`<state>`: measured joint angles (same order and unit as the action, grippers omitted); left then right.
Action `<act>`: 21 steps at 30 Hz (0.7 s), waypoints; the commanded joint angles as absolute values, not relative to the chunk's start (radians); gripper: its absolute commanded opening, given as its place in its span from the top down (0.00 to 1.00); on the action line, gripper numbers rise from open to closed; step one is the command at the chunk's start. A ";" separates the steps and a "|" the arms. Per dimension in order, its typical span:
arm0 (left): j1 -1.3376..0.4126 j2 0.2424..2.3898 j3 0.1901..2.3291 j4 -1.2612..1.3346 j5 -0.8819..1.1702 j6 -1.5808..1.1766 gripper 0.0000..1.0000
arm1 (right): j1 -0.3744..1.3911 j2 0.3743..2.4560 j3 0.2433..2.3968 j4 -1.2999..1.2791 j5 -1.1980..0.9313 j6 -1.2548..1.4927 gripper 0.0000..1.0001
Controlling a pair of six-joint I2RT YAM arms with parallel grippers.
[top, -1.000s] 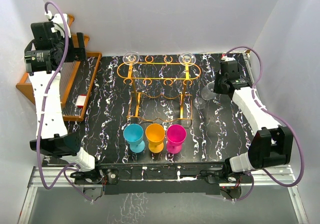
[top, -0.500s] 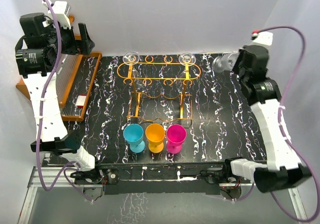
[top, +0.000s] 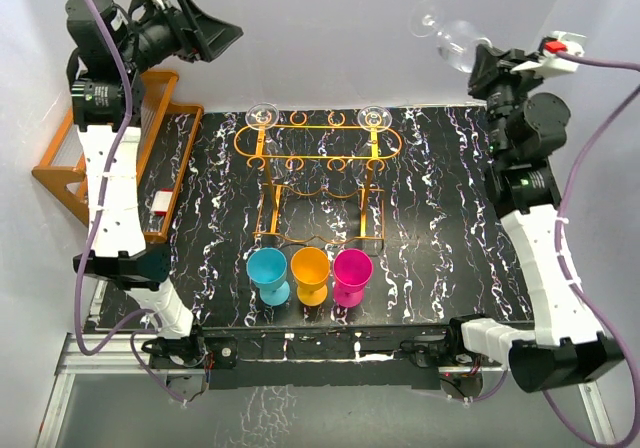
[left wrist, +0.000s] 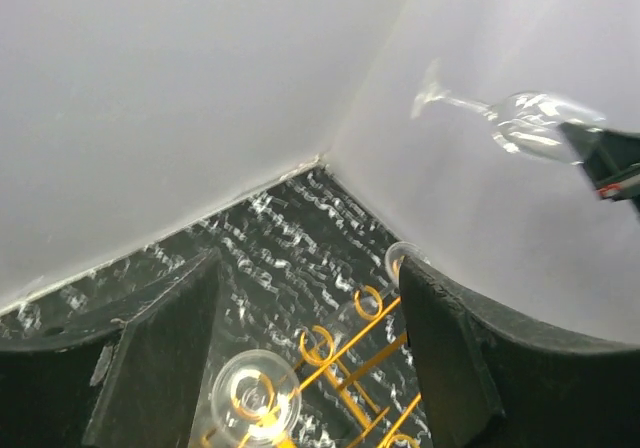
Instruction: Place the wine glass upside down on the wine glass rack
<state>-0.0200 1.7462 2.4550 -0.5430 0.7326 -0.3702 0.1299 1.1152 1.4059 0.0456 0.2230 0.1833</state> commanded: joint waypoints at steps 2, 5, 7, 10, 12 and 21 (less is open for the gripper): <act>-0.080 1.740 2.426 -0.129 0.755 -0.646 0.37 | 0.135 1.174 1.469 0.332 0.028 0.328 0.92; -0.142 1.798 2.462 -0.051 0.758 -0.794 0.40 | 0.136 1.202 1.467 0.434 -0.016 0.415 0.92; -0.174 1.826 2.457 0.007 0.768 -0.890 0.41 | 0.146 1.212 1.464 0.503 -0.054 0.397 0.92; -0.234 1.837 2.409 0.098 0.769 -0.988 0.44 | 0.209 1.208 1.451 0.593 -0.008 0.367 0.92; -0.278 1.847 2.398 0.120 0.768 -1.014 0.44 | 0.252 1.193 1.400 0.703 0.052 0.360 0.92; -0.373 1.882 2.396 0.299 0.753 -1.160 0.43 | 0.504 1.269 1.265 1.181 0.294 0.137 0.92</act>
<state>-0.3573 1.9175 2.3882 0.1516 0.7528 -1.0668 0.4397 1.2369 1.2858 0.8444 0.1631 0.2592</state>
